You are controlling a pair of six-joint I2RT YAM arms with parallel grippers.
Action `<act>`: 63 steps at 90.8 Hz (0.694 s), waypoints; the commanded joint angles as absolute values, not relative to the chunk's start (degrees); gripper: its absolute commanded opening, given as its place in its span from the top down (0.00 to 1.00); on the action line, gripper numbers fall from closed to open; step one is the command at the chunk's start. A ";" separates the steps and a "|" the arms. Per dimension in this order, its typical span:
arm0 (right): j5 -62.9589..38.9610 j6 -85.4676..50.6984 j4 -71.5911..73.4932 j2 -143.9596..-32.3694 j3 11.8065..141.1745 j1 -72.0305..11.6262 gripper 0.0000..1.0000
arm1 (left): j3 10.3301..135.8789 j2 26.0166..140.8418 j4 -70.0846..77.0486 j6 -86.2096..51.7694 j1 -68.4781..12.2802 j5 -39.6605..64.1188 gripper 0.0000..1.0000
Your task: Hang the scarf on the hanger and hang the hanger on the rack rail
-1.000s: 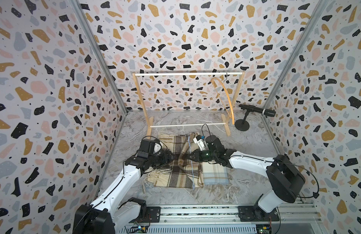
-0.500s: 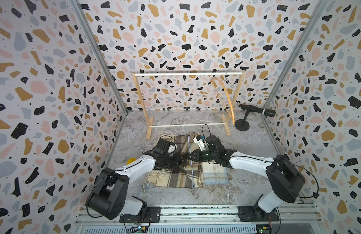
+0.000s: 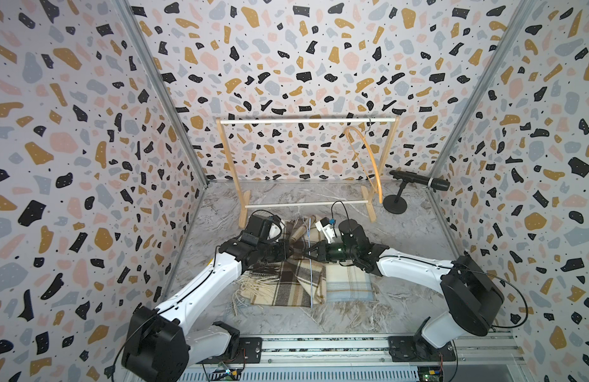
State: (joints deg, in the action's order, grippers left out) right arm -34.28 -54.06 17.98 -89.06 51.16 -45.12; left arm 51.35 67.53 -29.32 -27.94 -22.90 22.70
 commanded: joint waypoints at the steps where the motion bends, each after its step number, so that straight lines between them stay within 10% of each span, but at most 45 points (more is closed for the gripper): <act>1: -31.87 -55.00 18.79 -86.32 54.32 -46.03 1.00 | 54.68 64.58 -38.37 -21.95 -20.02 18.93 0.99; 63: -17.38 -52.58 13.36 -89.64 48.88 -47.46 1.00 | 59.45 70.46 -44.48 -8.56 -5.45 12.62 1.00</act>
